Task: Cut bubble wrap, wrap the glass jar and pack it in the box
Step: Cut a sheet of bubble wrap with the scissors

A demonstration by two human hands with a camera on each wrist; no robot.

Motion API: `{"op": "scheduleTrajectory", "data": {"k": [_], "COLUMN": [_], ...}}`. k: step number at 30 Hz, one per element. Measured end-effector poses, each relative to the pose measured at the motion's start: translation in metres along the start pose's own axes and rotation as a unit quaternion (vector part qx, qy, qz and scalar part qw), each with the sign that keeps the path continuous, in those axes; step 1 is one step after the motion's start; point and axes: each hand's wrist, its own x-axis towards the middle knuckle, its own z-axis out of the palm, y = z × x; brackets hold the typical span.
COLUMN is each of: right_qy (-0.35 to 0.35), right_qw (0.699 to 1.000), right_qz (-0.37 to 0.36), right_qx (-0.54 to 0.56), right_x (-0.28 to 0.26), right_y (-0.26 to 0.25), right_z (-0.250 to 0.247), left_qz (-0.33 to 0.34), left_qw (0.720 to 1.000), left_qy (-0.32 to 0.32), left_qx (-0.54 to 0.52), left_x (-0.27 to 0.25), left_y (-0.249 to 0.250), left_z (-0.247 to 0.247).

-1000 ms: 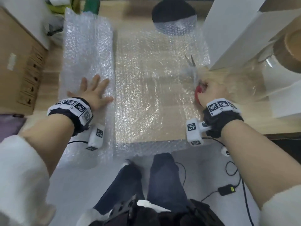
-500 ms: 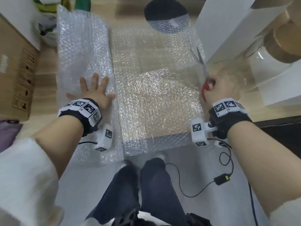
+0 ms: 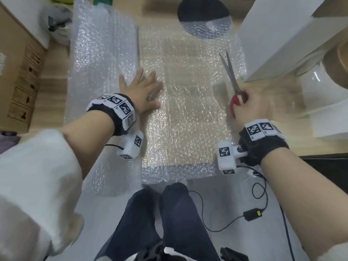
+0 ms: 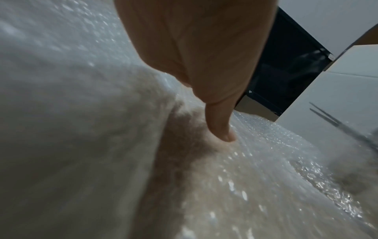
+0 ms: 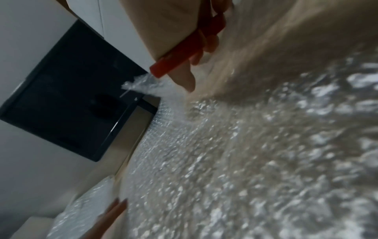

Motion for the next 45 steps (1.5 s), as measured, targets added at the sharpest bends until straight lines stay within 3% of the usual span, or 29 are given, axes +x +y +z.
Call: {"op": "scheduleTrajectory", "data": {"k": [5, 15, 21, 24, 26, 28, 30, 32, 33, 36, 38, 40, 41, 42, 43, 44, 45], "right_qy": [0.0, 0.041, 0.048, 0.031, 0.025, 0.003, -0.046, -0.11, -0.147, -0.294, -0.413, -0.488, -0.52, -0.551, -0.571, -0.581, -0.587], "right_qw": [0.999, 0.995, 0.997, 0.997, 0.996, 0.992, 0.982, 0.962, 0.949, 0.894, 0.852, 0.824, 0.806, 0.789, 0.776, 0.769, 0.764], "right_qz": [-0.006, 0.054, 0.031, 0.032, 0.032, 0.024, 0.013, -0.003, -0.011, -0.033, -0.082, -0.123, -0.128, -0.132, -0.145, -0.162, -0.174], "right_qx": [0.044, 0.077, 0.058, 0.06, 0.079, 0.12, 0.184, 0.251, 0.278, 0.338, 0.31, 0.261, 0.25, 0.239, 0.223, 0.211, 0.204], "right_x": [0.001, -0.003, -0.004, -0.006, -0.008, -0.01, -0.009, -0.007, -0.005, 0.003, 0.01, 0.016, 0.021, 0.026, 0.031, 0.035, 0.04], "right_y": [-0.012, 0.004, 0.004, 0.003, 0.003, 0.002, -0.001, -0.008, -0.013, -0.026, -0.031, -0.031, -0.03, -0.027, -0.027, -0.027, -0.03], "right_z": [-0.005, -0.027, -0.028, -0.029, -0.029, -0.03, -0.031, -0.033, -0.035, -0.042, -0.042, -0.039, -0.038, -0.036, -0.037, -0.039, -0.042], "left_qz": [-0.036, -0.03, -0.025, -0.059, -0.08, -0.079, -0.063, -0.073, -0.093, -0.173, -0.189, -0.176, -0.14, -0.075, -0.02, 0.014, -0.003], "left_qw": [0.996, 0.985, 0.994, 0.993, 0.991, 0.98, 0.942, 0.888, 0.834, 0.582, 0.479, 0.464, 0.458, 0.423, 0.428, 0.477, 0.551], "left_qy": [-0.01, 0.024, 0.021, 0.012, 0.034, 0.111, 0.166, 0.092, 0.019, -0.206, -0.253, -0.239, -0.244, -0.287, -0.306, -0.31, -0.282], "left_qx": [-0.081, -0.169, -0.105, -0.103, -0.104, -0.148, -0.283, -0.445, -0.543, -0.767, -0.819, -0.834, -0.843, -0.856, -0.85, -0.822, -0.785], "left_x": [0.013, 0.028, 0.025, 0.018, 0.013, 0.005, -0.004, -0.007, -0.008, -0.004, 0.0, 0.001, 0.002, -0.003, -0.006, -0.008, -0.009], "left_y": [0.011, 0.022, 0.019, 0.023, 0.032, 0.048, 0.068, 0.087, 0.097, 0.114, 0.118, 0.117, 0.119, 0.122, 0.123, 0.126, 0.127], "left_z": [0.001, -0.002, -0.006, -0.007, -0.006, -0.007, -0.017, -0.031, -0.035, -0.04, -0.036, -0.032, -0.032, -0.032, -0.031, -0.031, -0.028]}}
